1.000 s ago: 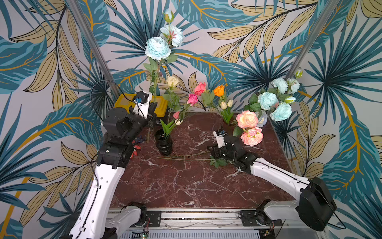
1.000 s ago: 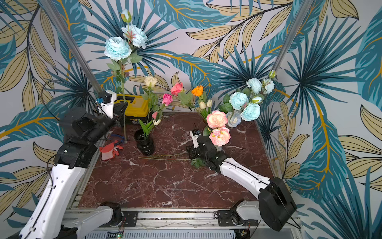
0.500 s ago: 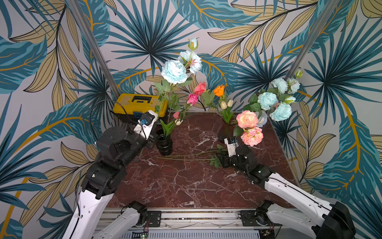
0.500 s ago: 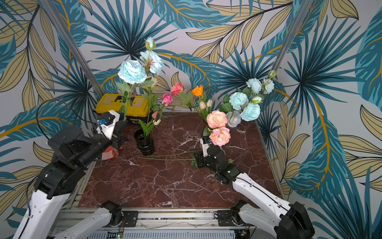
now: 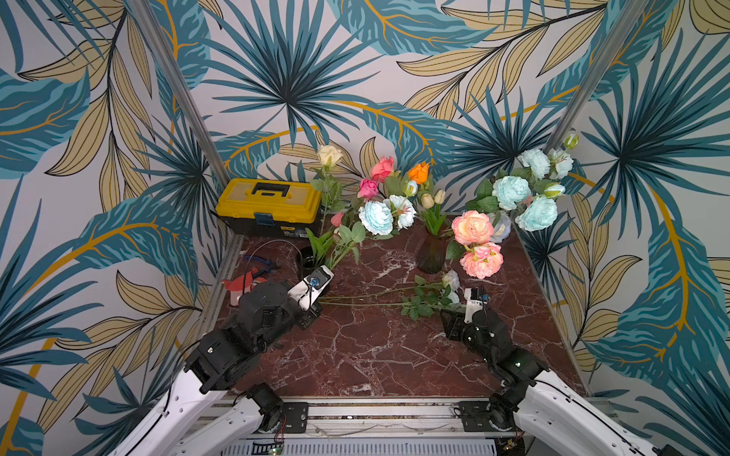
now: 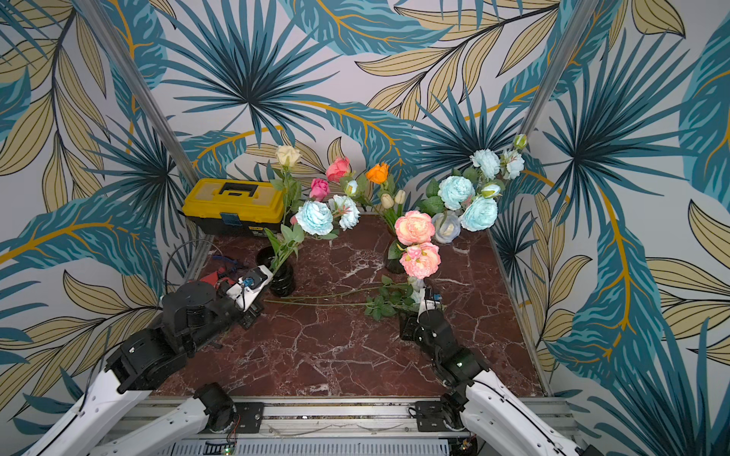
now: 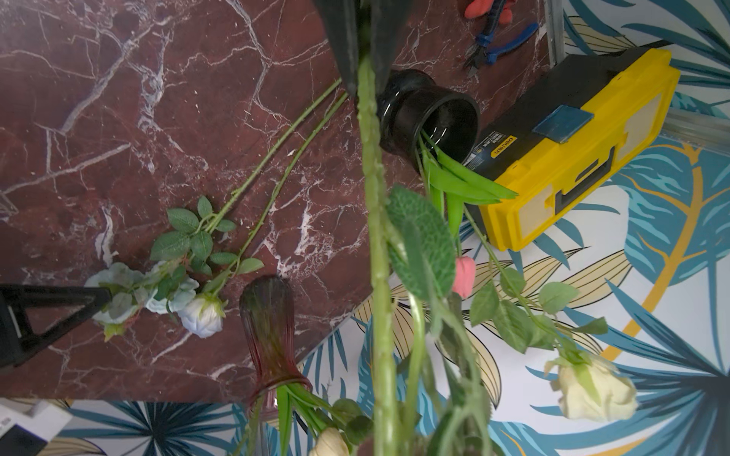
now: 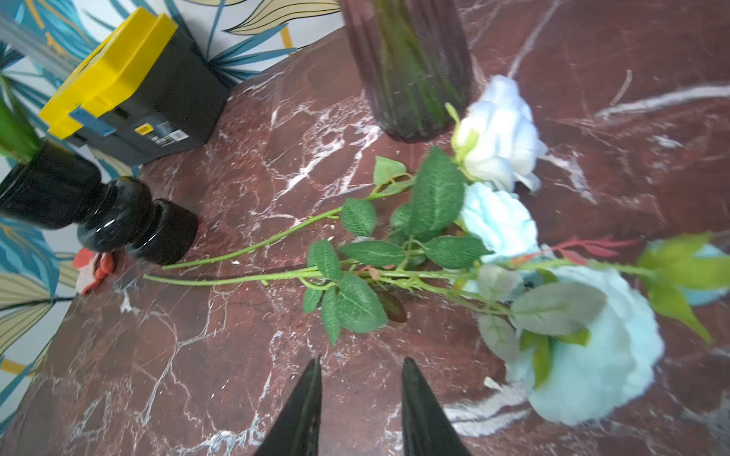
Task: Pick out blue flowers from the vase
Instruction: Pick up the flower from the vase, then place the flower at the center of the board.
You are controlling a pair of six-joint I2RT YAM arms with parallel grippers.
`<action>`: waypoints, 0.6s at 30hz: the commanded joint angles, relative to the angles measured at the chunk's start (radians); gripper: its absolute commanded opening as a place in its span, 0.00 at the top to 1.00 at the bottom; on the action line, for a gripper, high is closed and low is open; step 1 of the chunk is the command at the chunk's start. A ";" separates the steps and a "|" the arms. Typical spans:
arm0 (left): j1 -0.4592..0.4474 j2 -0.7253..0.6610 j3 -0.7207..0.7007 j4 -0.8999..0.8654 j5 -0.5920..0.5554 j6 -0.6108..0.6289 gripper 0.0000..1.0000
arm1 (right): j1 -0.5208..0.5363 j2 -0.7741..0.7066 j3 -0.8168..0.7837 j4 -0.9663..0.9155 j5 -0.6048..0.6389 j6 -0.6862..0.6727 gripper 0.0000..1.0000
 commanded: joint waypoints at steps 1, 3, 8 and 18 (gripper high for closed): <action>-0.034 -0.011 -0.024 0.003 -0.087 0.027 1.00 | -0.060 -0.038 -0.034 -0.037 -0.007 0.076 0.66; -0.034 -0.004 -0.051 0.001 -0.084 0.030 1.00 | -0.112 -0.045 -0.029 -0.043 -0.044 0.072 0.66; -0.035 0.014 -0.100 -0.016 -0.068 0.022 1.00 | -0.196 0.021 0.019 -0.052 -0.133 0.029 0.66; -0.118 0.094 -0.113 -0.068 -0.079 0.005 1.00 | -0.305 0.127 0.091 -0.001 -0.248 -0.040 0.66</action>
